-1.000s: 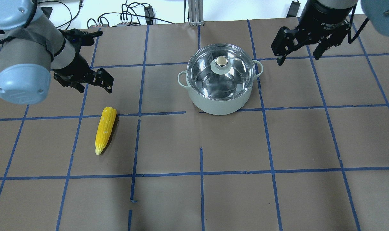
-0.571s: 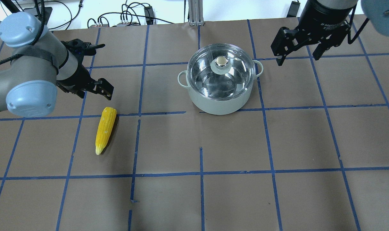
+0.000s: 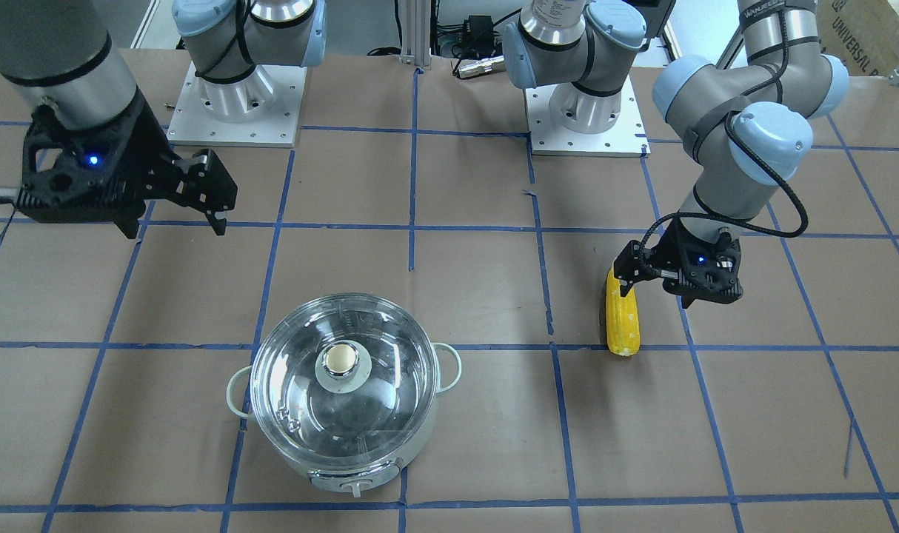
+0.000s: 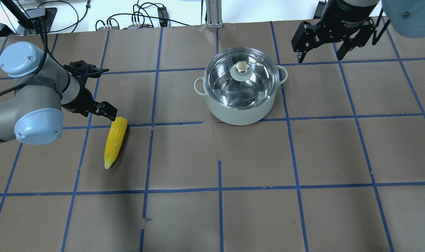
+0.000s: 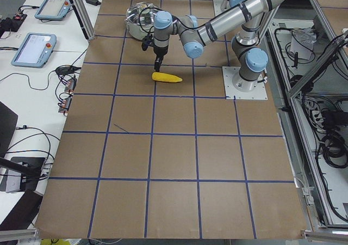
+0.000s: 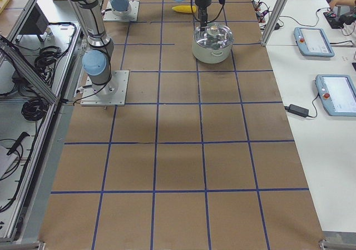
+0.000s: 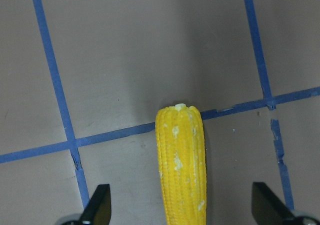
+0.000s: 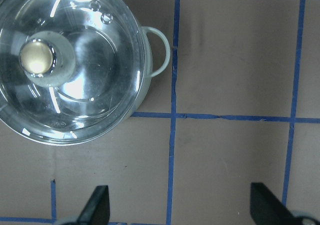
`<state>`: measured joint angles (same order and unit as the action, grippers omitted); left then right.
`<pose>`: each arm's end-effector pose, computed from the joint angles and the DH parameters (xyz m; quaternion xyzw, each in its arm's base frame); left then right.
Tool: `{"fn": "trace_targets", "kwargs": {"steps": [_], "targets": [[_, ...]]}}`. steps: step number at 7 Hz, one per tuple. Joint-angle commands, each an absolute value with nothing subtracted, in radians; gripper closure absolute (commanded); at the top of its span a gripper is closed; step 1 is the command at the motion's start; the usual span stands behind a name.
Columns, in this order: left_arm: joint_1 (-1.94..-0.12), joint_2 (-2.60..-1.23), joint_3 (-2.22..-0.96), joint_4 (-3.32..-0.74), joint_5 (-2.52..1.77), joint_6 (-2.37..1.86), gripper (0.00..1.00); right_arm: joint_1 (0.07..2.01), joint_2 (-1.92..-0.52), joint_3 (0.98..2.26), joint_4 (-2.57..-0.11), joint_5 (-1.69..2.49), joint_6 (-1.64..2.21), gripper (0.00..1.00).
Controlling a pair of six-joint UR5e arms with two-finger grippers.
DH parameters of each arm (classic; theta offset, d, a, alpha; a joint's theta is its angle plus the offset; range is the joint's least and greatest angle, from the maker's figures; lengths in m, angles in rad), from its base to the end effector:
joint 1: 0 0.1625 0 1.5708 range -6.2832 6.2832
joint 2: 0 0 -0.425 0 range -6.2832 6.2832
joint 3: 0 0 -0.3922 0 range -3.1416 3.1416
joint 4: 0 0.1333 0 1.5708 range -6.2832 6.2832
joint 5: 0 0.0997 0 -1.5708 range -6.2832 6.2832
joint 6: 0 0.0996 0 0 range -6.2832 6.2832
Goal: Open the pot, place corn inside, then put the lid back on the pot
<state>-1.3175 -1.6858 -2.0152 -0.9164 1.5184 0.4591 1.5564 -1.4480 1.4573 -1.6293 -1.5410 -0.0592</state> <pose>-0.0113 -0.5090 0.2870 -0.1038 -0.9931 0.0536 0.0080 0.1284 -0.5506 0.4861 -0.0228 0.9993 -0.0251 0.0140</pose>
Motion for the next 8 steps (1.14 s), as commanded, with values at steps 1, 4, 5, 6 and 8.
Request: {"fn": "trace_targets", "kwargs": {"steps": [1, 4, 5, 6, 8], "targets": [[-1.316, -1.689, -2.022, -0.914, 1.471, 0.457, 0.02, 1.592, -1.334, 1.419, -1.739, -1.505, -0.046, 0.0], [-1.31, -1.693, -2.111, -0.792, 1.474, 0.463, 0.03, 1.695, -1.227, 1.362, -1.811, -1.519, 0.054, 0.01], [-1.304, -1.71, -2.111, -0.792, 1.473, 0.463, 0.02, 1.719, -1.201, 1.364, -1.857, -1.529, 0.064, 0.02], [-1.304, -1.735, -2.109, -0.788, 1.47, 0.462, 0.02, 1.738, -1.178, 1.362, -1.896, -1.57, 0.084, 0.02], [-1.302, -1.755, -2.108, -0.79, 1.473, 0.46, 0.02, 1.769, -1.152, 1.362, -1.928, -1.601, 0.106, 0.02]]}}
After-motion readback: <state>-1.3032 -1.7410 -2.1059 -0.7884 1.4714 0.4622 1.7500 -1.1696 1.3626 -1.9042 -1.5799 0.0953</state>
